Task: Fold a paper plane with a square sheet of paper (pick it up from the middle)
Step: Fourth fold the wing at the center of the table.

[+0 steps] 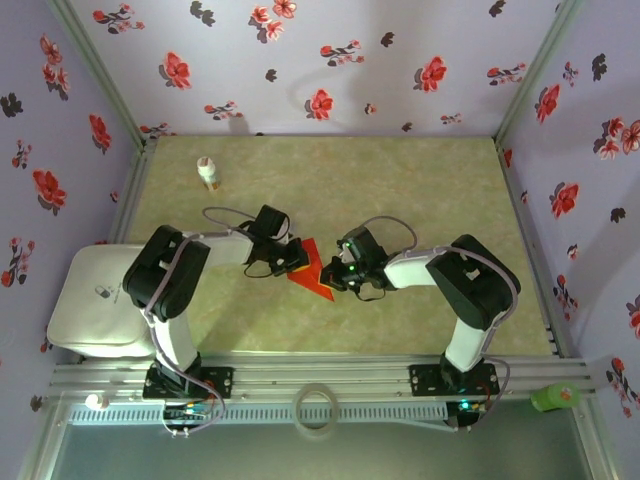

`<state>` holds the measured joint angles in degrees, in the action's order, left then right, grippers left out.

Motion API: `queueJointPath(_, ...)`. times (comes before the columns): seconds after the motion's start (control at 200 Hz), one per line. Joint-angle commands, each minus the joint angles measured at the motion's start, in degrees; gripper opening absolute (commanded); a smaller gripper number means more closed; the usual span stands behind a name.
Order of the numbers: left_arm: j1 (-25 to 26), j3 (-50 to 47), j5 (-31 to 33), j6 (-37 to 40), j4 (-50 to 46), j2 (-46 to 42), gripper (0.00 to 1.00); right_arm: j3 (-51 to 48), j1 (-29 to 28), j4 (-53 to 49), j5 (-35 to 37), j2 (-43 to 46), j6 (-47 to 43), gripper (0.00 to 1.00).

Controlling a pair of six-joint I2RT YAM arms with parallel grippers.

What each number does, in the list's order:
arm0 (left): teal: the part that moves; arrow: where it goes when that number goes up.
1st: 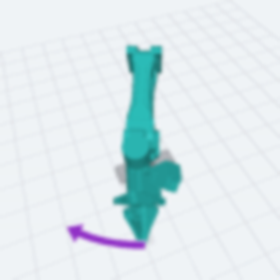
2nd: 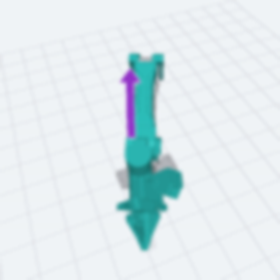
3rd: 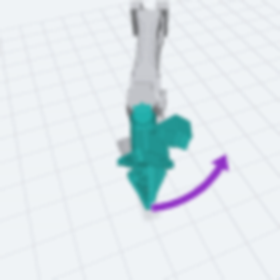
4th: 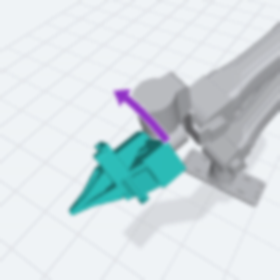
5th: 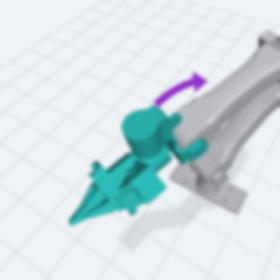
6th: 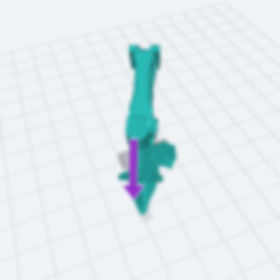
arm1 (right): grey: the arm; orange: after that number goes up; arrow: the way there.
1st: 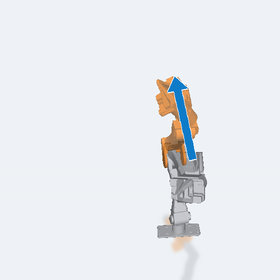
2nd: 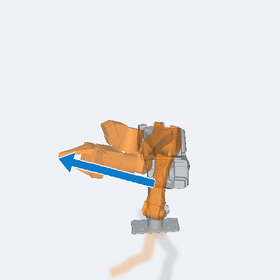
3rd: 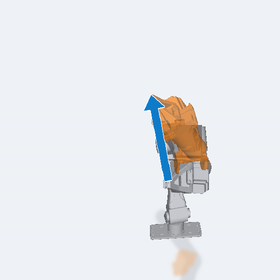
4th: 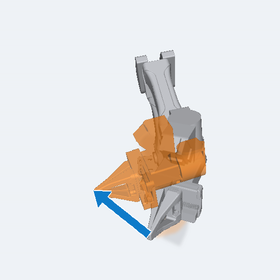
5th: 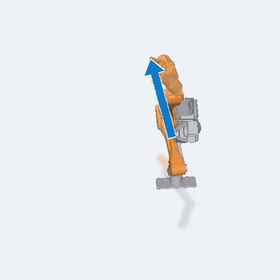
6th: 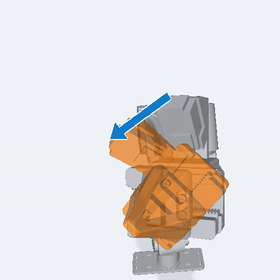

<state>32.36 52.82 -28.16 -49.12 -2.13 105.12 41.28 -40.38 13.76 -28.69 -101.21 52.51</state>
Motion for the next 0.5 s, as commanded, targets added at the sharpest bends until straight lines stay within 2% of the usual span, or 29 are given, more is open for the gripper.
queueJointPath(0.0, -0.5, -0.7, 2.0, 1.0, -0.6, 1.5, 0.05, -0.6, -0.3, -10.5, 1.7, -0.1, -1.5, 0.0)
queueJointPath(0.255, -1.1, -2.5, 1.9, 1.8, -0.5, 1.9, 0.04, 2.9, -0.5, -9.6, -1.5, 3.5, -1.6, 0.0)
queueJointPath(0.495, -1.1, -2.5, 1.9, 1.7, -0.3, 2.0, 0.04, 9.3, -1.5, -10.0, -1.4, -1.5, -1.5, 0.01)
